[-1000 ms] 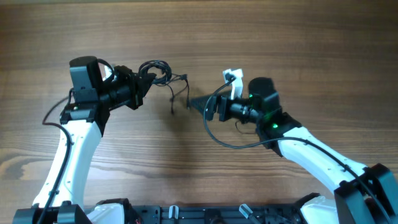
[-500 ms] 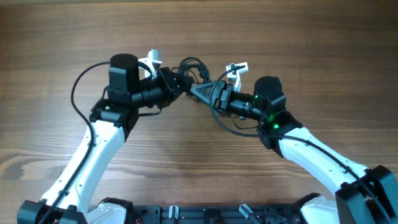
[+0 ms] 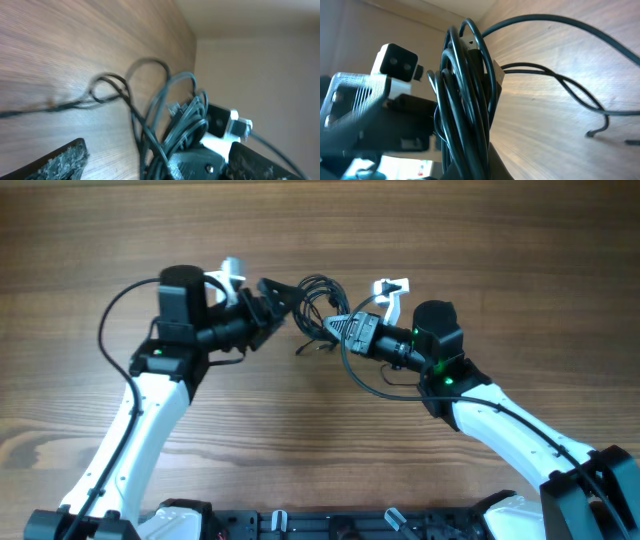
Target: Untangle cables
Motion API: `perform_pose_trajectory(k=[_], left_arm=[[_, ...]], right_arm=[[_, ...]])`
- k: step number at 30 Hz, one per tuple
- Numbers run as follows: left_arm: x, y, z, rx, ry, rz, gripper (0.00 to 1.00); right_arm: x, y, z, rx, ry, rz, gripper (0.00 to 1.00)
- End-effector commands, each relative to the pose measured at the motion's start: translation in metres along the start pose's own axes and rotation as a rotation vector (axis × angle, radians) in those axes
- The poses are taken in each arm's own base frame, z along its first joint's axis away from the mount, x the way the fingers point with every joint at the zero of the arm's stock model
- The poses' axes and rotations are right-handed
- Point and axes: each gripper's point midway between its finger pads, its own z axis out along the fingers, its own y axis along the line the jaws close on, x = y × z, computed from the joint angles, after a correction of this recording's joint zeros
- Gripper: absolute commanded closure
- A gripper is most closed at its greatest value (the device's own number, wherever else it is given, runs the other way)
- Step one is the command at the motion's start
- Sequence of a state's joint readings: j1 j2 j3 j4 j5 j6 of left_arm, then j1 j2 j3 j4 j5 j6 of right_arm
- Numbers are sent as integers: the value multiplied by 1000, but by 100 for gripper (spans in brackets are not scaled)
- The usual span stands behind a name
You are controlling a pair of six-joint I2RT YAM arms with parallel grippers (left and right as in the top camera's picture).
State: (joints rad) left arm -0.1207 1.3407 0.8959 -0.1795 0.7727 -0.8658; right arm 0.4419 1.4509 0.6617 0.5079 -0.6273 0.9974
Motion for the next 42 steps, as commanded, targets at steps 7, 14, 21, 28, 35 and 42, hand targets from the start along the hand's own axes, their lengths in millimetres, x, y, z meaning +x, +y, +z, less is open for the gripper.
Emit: perform_pose_trajectory(k=[7,14,21,28,35,42], left_arm=[[-7,4,-6,-27,-33,-3,10],[-13,23,-6,-108,-79,-76,18],[-12,37,2,-138,-57,-120,66],[-4,51,1,-192,-37,-167,5],[-3,46,2,-170,3,167,13],[13,31,3,-55,105,552,0]], right_arm=[[8,18,-3,-85,54,-371,96],[36,52,-13,-317,160,-660,96],[26,49,-16,-304,136,-659,96],[12,41,-21,-274,104,-649,96],[17,0,-16,-89,146,-447,96],[48,-6,-25,-113,307,-224,96]])
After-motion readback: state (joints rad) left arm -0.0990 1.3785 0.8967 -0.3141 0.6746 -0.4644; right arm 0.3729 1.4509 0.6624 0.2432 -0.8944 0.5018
